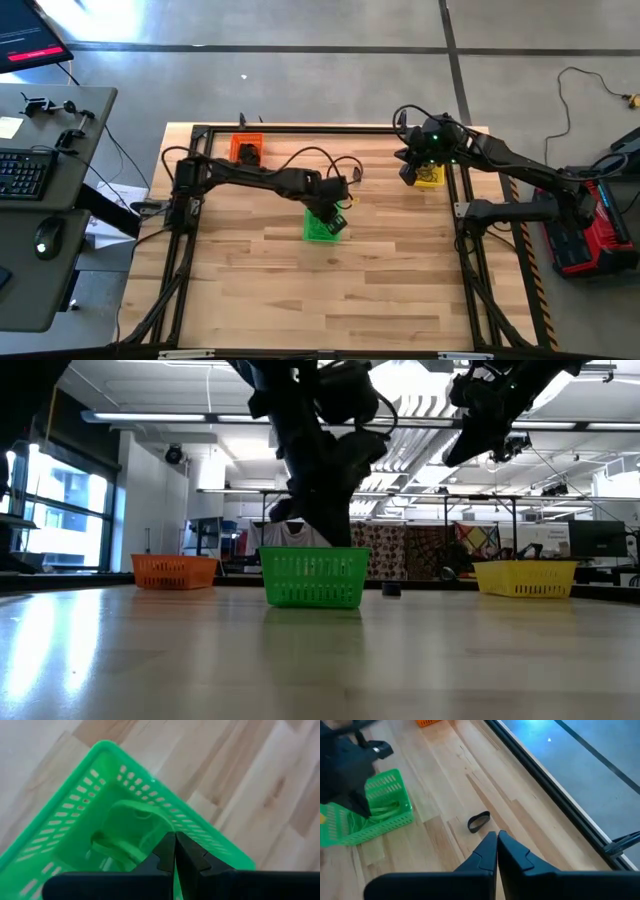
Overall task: Sort rubber bands into baskets
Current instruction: Put the green rubber band into the green bin, then put the black rubber band into the orange bin
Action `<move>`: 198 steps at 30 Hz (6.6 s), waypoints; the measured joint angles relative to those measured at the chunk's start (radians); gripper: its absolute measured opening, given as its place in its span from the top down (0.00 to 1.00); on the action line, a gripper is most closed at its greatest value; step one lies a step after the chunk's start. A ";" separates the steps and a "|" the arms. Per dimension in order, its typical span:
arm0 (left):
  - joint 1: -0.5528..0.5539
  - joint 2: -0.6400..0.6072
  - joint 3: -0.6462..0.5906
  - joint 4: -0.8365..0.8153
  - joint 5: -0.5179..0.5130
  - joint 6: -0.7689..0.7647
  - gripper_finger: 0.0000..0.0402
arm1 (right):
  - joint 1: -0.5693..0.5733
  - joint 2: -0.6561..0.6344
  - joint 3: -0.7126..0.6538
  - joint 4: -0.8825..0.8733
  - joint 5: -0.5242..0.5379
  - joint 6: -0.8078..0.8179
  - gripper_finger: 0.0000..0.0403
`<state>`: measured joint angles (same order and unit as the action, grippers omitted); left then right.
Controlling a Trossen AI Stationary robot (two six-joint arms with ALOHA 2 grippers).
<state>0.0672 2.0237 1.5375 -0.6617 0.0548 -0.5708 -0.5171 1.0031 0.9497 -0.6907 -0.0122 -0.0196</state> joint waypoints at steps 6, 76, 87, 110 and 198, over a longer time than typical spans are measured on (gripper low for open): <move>0.005 0.043 0.000 0.005 -0.011 -0.001 1.00 | 0.000 0.000 0.000 0.000 0.000 -0.006 1.00; 0.190 0.341 0.387 0.130 -0.292 -0.144 0.35 | -0.158 -0.286 0.001 -0.144 -0.114 -0.049 1.00; 0.195 0.365 0.386 0.138 -0.289 -0.143 0.38 | -0.158 -0.286 0.001 -0.145 -0.117 -0.052 1.00; 0.191 0.363 0.532 -0.024 -0.113 0.208 0.98 | -0.158 -0.286 0.001 -0.149 -0.122 -0.052 1.00; 0.148 0.260 0.801 -0.271 -0.104 0.494 1.00 | -0.156 -0.291 0.001 -0.125 -0.199 -0.026 1.00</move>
<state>0.2153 2.2838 2.3386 -0.9325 -0.0489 -0.0765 -0.6735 0.7120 0.9504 -0.8158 -0.2110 -0.0456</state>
